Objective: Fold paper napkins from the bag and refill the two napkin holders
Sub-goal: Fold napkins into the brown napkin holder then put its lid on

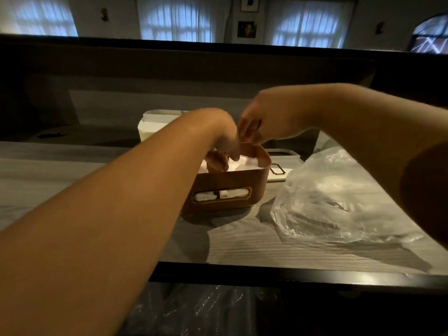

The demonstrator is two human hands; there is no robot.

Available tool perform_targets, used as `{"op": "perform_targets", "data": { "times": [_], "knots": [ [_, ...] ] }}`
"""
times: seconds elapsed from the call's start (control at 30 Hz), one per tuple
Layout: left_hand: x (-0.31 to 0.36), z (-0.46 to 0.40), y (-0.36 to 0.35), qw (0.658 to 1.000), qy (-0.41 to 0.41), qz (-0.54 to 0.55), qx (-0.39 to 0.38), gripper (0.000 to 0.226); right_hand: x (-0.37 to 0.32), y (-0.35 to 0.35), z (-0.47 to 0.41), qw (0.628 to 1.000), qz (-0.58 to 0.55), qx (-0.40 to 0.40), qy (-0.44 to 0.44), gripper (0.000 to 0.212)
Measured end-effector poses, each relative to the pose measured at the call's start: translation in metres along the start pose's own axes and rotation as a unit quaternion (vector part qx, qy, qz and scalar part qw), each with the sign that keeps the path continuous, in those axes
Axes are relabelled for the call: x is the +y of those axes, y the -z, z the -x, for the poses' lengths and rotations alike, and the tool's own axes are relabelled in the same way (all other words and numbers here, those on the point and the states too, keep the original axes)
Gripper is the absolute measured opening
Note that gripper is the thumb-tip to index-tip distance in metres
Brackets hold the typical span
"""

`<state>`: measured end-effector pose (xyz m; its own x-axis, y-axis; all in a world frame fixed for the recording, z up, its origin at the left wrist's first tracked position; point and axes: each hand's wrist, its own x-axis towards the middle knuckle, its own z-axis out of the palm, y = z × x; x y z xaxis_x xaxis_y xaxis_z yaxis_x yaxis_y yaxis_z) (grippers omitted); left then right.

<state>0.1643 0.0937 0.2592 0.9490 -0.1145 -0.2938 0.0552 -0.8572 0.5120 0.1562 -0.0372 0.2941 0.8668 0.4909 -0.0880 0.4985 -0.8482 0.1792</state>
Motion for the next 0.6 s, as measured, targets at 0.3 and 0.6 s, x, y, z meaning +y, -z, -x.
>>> {"op": "perform_targets", "data": {
  "times": [0.3, 0.6],
  "knots": [
    [0.067, 0.053, -0.06, 0.96, -0.266, 0.032, 0.077, 0.012, 0.054, -0.043, 0.108, 0.926, -0.271, -0.067, -0.254, 0.016],
    [0.086, 0.005, -0.185, 0.958, -0.282, 0.047, 0.039, 0.05, 0.102, -0.145, 0.125, 0.942, -0.056, 0.088, -0.32, 0.053]
  ]
}}
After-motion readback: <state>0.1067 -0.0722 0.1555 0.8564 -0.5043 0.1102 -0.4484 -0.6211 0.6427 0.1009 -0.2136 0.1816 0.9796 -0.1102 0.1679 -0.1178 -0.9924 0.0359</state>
